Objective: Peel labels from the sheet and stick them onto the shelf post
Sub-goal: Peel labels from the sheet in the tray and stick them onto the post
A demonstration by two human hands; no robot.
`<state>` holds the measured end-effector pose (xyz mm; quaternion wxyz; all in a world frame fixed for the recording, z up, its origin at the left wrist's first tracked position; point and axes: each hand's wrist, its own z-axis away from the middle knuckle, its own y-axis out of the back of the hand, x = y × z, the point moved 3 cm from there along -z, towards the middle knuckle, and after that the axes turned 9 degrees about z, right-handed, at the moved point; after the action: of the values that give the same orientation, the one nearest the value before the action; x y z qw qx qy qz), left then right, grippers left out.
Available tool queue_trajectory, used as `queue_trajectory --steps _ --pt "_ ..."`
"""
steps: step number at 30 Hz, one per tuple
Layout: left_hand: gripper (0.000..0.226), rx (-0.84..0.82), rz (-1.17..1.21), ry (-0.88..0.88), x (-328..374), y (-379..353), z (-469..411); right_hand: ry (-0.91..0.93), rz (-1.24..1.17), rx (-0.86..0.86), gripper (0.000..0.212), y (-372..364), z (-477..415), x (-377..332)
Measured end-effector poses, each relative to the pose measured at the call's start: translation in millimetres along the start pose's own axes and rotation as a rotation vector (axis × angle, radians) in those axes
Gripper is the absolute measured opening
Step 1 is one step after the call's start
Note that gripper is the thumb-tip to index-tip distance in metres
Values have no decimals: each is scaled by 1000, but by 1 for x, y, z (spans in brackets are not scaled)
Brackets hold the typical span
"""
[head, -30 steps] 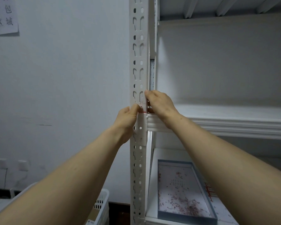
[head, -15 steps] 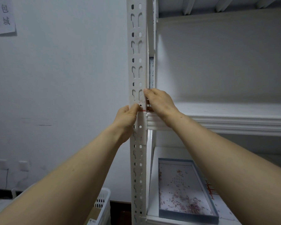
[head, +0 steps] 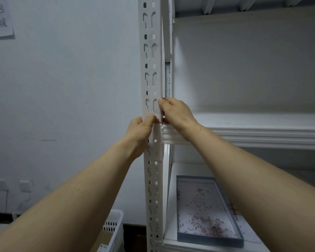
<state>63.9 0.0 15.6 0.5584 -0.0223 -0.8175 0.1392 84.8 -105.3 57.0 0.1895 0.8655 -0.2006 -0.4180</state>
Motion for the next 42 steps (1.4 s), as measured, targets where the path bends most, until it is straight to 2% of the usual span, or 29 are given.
queue_trajectory --steps 12,23,27,30,33,36,39,42 --pt "21 -47 -24 -66 0 -2 -1 11 4 4 36 0 -1 0" --pt "16 -47 -29 -20 -2 2 -1 28 11 0 37 -1 -1 1" --pt "20 -27 -4 -19 -3 4 -1 23 13 -11 36 0 -2 1" --pt "36 -114 109 67 -4 5 -3 41 -48 79 29 2 5 4" --pt "51 -151 191 71 -4 4 -5 181 -10 269 25 10 23 7" --pt "58 -128 176 77 -9 4 -8 396 147 310 13 11 36 12" --pt "59 -137 155 75 -9 5 -9 579 394 356 15 9 40 14" --pt "60 -149 135 59 -9 5 -9 727 648 486 21 7 39 7"
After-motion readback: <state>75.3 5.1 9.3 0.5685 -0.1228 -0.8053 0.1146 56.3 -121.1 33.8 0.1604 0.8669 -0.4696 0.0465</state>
